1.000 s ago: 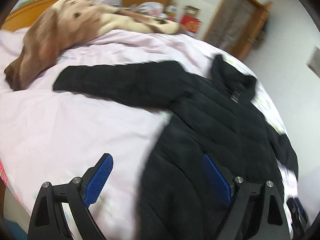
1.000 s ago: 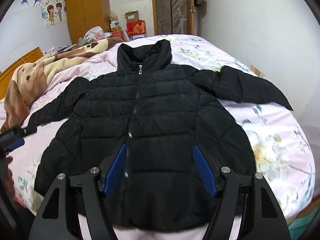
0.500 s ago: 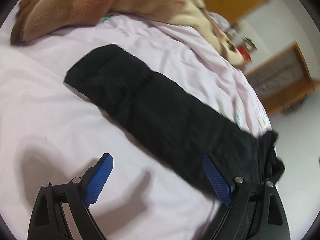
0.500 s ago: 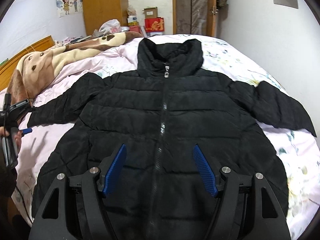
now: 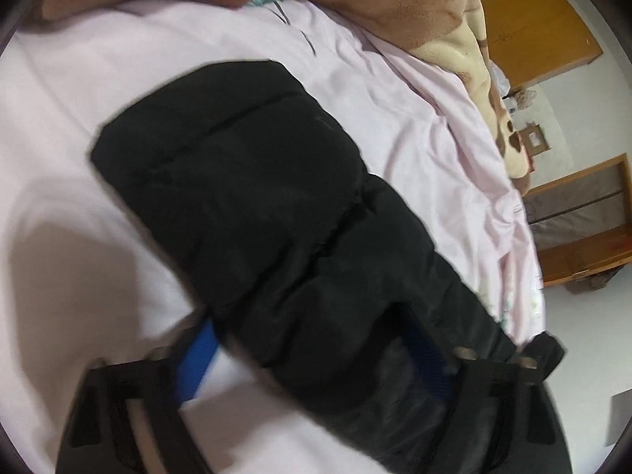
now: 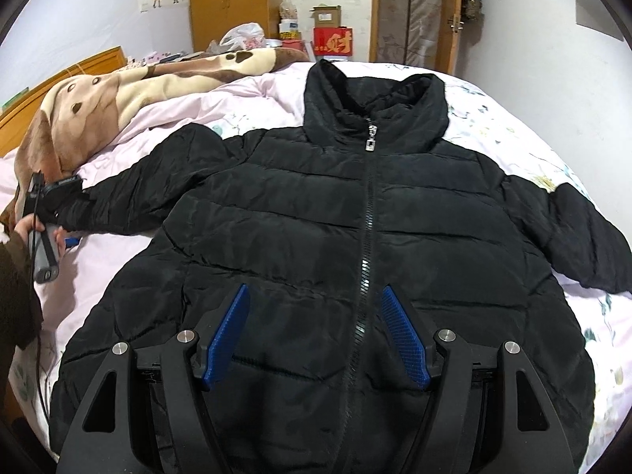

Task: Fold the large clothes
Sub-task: 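Grasp the jacket sleeve cuff with the left gripper and lift it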

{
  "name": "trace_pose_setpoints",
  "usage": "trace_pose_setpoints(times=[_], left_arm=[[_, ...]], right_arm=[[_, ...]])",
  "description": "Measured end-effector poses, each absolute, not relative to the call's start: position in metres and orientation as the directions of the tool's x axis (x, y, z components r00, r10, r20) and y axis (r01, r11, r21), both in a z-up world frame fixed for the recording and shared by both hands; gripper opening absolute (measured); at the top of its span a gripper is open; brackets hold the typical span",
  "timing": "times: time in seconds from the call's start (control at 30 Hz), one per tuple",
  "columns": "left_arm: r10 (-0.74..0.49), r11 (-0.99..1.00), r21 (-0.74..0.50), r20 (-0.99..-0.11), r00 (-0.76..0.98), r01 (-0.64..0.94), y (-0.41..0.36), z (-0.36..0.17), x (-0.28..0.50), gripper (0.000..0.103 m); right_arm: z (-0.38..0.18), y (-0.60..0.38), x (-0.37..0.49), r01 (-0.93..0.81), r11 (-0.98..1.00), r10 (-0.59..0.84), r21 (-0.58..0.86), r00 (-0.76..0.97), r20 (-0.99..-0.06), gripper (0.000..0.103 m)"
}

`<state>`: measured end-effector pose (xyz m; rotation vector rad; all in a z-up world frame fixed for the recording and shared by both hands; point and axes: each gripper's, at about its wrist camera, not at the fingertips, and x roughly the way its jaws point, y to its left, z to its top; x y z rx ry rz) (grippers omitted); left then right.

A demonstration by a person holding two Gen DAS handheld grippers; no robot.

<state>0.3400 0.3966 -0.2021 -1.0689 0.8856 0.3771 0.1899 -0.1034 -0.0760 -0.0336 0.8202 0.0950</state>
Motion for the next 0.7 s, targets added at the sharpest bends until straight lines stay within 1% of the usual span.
trace_pose_setpoints(times=[0.03,0.07,0.13,0.17,0.2,0.23,0.33,0.4,0.5,0.7], left_arm=[[-0.156,0.456,-0.605,-0.777,0.610,-0.653,0.395,-0.203,0.344,0.060],[-0.155,0.454,-0.601,-0.780,0.606,-0.658,0.395,-0.202,0.344,0.056],[-0.127,0.461,-0.592,-0.781,0.611,-0.661,0.391,-0.196,0.346,0.042],[-0.114,0.470,-0.585,-0.782,0.612,-0.661,0.389,-0.193,0.346,0.037],[-0.091,0.482,-0.574,-0.785,0.613,-0.663,0.387,-0.189,0.346,0.027],[-0.079,0.494,-0.566,-0.785,0.614,-0.660,0.385,-0.185,0.348,0.022],[-0.024,0.570,-0.516,-0.788,0.615,-0.639,0.372,-0.162,0.352,0.017],[0.015,0.656,-0.465,-0.780,0.626,-0.595,0.356,-0.140,0.357,0.017],[0.043,0.757,-0.412,-0.743,0.668,-0.508,0.326,-0.105,0.361,0.016],[0.031,0.858,-0.348,-0.698,0.716,-0.377,0.271,-0.058,0.371,0.016]], right_arm=[[-0.077,-0.102,0.193,-0.098,0.995,0.072,0.007,0.677,-0.732,0.070],[-0.078,-0.102,0.194,-0.099,0.995,0.072,0.006,0.677,-0.733,0.070],[-0.079,-0.100,0.198,-0.109,0.994,0.080,0.008,0.672,-0.736,0.070],[-0.078,-0.099,0.199,-0.113,0.994,0.082,0.007,0.673,-0.735,0.070],[-0.079,-0.098,0.200,-0.116,0.993,0.082,0.005,0.672,-0.736,0.069],[-0.079,-0.097,0.201,-0.118,0.993,0.081,0.003,0.669,-0.739,0.070],[-0.075,-0.098,0.203,-0.123,0.992,0.091,0.011,0.675,-0.732,0.070],[-0.073,-0.100,0.203,-0.120,0.992,0.100,0.024,0.680,-0.727,0.070],[-0.067,-0.105,0.203,-0.109,0.993,0.103,0.039,0.688,-0.719,0.069],[-0.053,-0.118,0.203,-0.094,0.994,0.107,0.056,0.711,-0.695,0.069]])
